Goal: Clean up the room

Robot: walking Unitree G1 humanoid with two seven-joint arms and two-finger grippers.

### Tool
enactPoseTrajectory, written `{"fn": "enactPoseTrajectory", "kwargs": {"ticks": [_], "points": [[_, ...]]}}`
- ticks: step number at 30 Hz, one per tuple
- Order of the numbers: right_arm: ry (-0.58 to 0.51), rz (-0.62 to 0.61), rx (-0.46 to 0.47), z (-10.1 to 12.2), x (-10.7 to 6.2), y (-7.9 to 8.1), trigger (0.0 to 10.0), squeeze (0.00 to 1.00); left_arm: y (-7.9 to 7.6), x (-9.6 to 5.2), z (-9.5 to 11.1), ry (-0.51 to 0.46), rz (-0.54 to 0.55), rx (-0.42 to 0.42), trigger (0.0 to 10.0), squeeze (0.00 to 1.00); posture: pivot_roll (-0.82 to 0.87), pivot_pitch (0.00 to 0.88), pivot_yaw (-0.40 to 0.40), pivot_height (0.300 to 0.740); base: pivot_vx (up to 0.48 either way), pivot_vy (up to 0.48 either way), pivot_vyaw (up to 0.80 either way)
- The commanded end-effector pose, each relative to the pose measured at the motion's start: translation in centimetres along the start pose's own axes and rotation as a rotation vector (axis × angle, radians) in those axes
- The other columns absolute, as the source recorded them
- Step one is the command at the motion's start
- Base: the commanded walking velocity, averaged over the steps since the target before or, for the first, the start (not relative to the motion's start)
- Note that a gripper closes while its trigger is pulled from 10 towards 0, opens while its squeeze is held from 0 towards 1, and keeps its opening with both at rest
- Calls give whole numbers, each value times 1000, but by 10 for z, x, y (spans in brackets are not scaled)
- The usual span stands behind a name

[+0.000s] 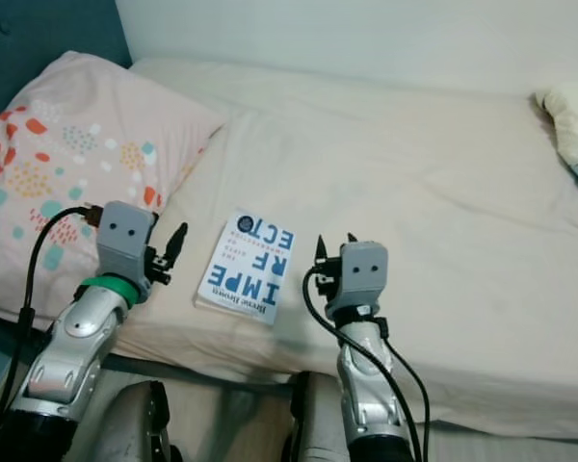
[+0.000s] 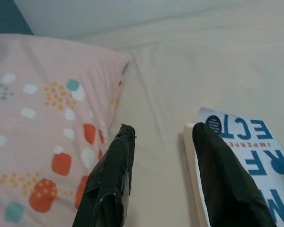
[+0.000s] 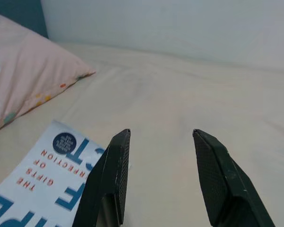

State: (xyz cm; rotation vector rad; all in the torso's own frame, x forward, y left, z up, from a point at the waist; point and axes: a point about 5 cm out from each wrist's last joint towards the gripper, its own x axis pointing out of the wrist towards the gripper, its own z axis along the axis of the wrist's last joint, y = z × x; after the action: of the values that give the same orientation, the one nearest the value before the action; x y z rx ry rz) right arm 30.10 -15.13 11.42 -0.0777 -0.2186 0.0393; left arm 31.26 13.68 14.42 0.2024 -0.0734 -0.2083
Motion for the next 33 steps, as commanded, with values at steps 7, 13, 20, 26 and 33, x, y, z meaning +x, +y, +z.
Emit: {"fn": "enactPoseTrajectory", "kwargs": {"ticks": [7,13,20,26,33], "points": [[13,-1,-18,-4,-2,6,10000,0,-4,1,-6,21,-13,16,10000,0,-35,6,26,646,0,0,0],[11,-13,-28,-5,-1,3,10000,0,-7,3,-6,17,-19,-5,10000,0,-35,9,25,671,0,0,0],[14,-18,-30,-6,-1,4,10000,0,-7,5,-4,12,-20,-6,10000,0,-33,10,27,696,0,0,0],[14,-19,-30,-6,-1,4,10000,0,-7,5,-4,10,-22,-5,10000,0,-33,12,28,711,0,0,0],[17,-24,-33,-7,0,4,10000,0,-8,6,-2,6,-39,-14,10000,0,-33,14,26,736,0,0,0]]}}
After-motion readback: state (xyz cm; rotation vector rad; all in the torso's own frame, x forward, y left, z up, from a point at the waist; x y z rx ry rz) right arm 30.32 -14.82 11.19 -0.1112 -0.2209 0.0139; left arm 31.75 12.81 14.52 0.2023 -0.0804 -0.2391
